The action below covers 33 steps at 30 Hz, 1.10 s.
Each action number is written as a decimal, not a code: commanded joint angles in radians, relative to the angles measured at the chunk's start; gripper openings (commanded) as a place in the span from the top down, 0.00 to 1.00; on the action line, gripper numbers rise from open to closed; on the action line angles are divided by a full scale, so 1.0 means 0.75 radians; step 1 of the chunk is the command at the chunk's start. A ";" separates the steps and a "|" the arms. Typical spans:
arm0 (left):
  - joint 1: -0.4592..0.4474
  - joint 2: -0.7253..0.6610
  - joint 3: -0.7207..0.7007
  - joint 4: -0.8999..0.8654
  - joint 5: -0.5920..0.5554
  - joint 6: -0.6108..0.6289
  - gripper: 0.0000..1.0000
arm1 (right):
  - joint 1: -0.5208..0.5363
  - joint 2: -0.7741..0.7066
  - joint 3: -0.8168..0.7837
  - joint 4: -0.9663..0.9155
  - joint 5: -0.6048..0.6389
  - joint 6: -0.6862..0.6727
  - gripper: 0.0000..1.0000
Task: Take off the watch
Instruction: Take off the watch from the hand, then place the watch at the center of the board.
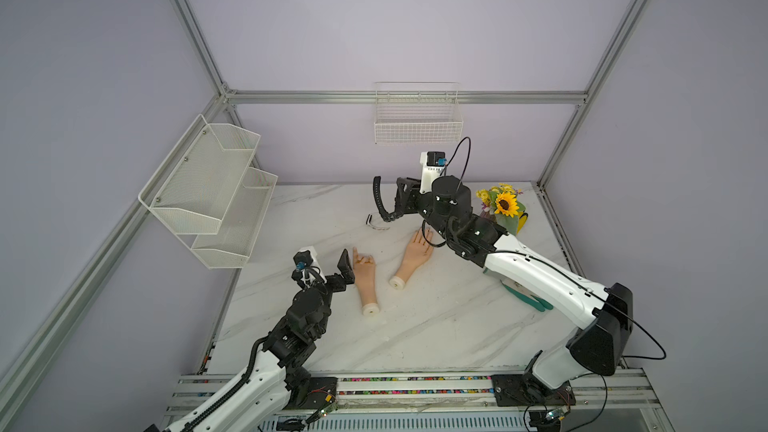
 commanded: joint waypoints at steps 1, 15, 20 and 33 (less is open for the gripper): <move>0.008 -0.093 -0.029 -0.045 0.061 -0.092 0.00 | -0.098 0.118 -0.052 0.315 -0.428 0.198 0.97; 0.009 -0.139 -0.045 -0.120 0.044 -0.088 0.00 | -0.179 0.707 0.049 0.726 -0.718 0.635 1.00; 0.009 -0.103 -0.046 -0.101 0.042 -0.098 0.00 | -0.168 0.855 0.051 0.822 -0.773 0.746 0.97; 0.009 -0.049 -0.023 -0.134 -0.012 -0.056 0.00 | -0.162 0.778 -0.177 0.757 -0.620 0.751 0.61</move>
